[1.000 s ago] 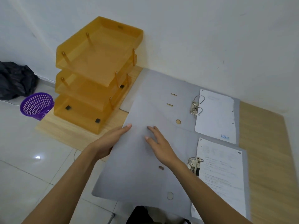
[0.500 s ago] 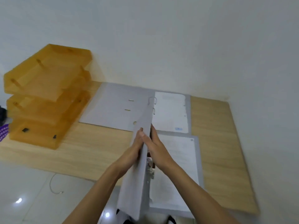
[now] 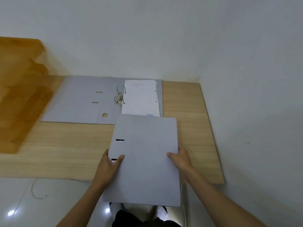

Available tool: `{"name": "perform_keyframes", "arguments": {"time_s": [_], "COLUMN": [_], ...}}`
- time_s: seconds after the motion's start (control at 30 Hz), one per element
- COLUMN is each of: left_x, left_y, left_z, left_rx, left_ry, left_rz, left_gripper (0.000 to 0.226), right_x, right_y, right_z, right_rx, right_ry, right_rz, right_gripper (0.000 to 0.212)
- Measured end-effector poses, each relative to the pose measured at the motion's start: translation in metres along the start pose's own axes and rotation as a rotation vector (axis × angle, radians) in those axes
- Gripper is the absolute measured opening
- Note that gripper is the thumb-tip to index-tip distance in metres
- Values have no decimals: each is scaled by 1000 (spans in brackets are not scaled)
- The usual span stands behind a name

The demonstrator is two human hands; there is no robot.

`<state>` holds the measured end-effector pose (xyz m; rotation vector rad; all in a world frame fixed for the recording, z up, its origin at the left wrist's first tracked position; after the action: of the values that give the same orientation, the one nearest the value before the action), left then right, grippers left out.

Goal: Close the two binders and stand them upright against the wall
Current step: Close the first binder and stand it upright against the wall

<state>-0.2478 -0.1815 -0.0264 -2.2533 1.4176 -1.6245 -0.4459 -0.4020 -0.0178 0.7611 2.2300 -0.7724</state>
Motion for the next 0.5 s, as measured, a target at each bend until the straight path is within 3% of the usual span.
{"name": "perform_keyframes", "arguments": {"time_s": [0.1, 0.2, 0.33, 0.5], "left_x": [3, 1, 2, -4], "left_y": [7, 6, 6, 1], "left_z": [-1, -1, -1, 7], "left_rx": [1, -2, -9, -80], "left_ry": [-56, -88, -85, -27], "left_rz": [2, 4, 6, 71], "left_gripper": [64, 66, 66, 67], "right_x": [5, -11, -25, 9], "right_y": [7, 25, 64, 76], "right_z": [0, -5, -3, 7], "right_rx": [74, 120, -141, -337], "right_ry": [-16, -187, -358, -160], "right_rz": [-216, -584, -817, -898], "right_gripper": [69, 89, 86, 94]}}
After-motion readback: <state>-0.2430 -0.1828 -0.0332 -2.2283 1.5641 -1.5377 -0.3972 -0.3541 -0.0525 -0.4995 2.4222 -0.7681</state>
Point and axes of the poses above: each hand's wrist, its own z-axis towards the middle knuckle, its own y-axis out of the palm, x = y × z, the point moved 4 cm from there along z, towards the middle knuckle, and after that the axes turned 2 degrees about -x, right-handed, at the moved point
